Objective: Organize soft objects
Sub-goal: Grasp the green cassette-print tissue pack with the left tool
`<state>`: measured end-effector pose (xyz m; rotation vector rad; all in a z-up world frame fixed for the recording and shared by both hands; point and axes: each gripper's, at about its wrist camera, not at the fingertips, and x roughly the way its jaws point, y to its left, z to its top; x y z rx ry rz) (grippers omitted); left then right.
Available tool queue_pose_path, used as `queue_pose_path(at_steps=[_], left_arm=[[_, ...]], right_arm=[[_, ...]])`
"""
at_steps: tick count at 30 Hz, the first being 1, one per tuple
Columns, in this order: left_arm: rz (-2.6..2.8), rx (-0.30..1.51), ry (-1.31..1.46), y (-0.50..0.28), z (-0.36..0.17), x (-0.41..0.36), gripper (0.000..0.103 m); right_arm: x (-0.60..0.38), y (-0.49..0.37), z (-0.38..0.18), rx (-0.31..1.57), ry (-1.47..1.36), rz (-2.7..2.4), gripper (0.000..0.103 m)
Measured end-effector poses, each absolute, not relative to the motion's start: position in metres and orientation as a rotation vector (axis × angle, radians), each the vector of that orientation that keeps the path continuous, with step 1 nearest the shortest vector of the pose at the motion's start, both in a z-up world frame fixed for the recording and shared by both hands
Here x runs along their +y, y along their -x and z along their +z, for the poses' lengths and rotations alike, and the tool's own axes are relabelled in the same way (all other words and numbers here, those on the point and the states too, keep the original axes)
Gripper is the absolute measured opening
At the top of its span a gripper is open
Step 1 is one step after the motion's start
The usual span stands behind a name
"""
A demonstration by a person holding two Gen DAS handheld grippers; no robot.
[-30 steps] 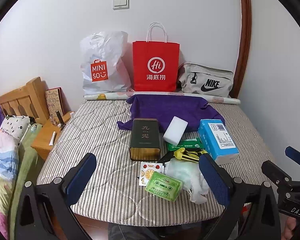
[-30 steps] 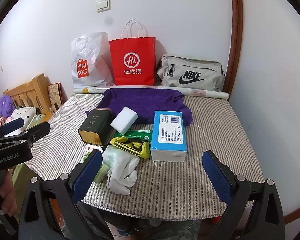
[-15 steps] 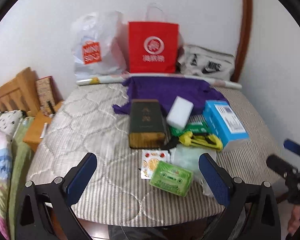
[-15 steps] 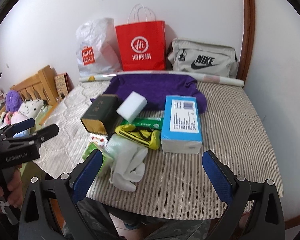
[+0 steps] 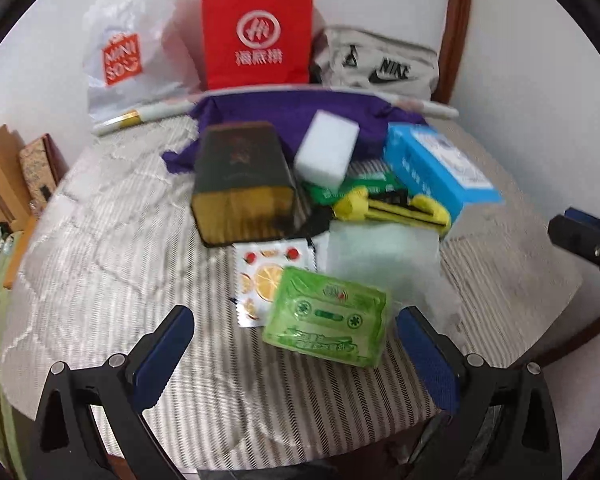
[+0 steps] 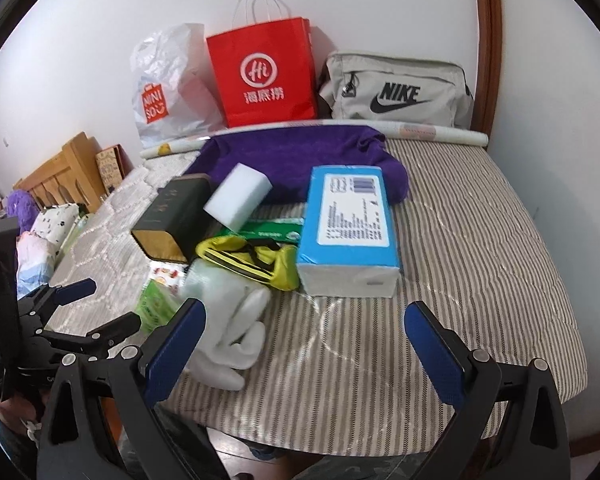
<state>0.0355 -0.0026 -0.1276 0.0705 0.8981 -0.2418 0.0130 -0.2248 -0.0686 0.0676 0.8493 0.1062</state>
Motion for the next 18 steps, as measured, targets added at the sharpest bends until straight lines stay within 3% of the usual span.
queue_pose_path(at_steps=[11, 13, 15, 18], left_arm=[[-0.291, 0.926, -0.195, -0.042, -0.158, -0.026, 0.101], [-0.305, 0.924, -0.184, -0.047, -0.159, -0.026, 0.095], [-0.316, 0.919, -0.169, -0.05, -0.159, -0.025, 0.071], [-0.325, 0.91, -0.135, -0.052, -0.157, -0.018, 0.071]], right_arm=[[-0.232, -0.03, -0.104, 0.926, -0.089, 0.104, 0.099], [-0.229, -0.031, -0.107, 0.929, -0.081, 0.115, 0.099], [-0.224, -0.032, -0.109, 0.929, -0.066, 0.127, 0.099], [-0.214, -0.033, -0.11, 0.927, -0.054, 0.155, 0.099]])
